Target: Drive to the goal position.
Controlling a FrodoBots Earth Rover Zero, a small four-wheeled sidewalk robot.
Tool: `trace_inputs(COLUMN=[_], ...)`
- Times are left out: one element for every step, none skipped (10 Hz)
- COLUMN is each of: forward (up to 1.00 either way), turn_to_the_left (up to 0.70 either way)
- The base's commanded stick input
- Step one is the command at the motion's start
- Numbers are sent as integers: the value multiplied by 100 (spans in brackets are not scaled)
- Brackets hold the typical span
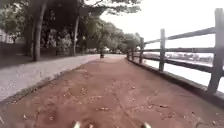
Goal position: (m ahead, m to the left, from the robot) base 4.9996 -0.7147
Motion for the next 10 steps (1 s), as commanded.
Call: trace_inputs(forward=[50,50,50,50,50,50,50,50,50,50], turn_to_the_left=[0,0,0,0,0,0,0,0,0,0])
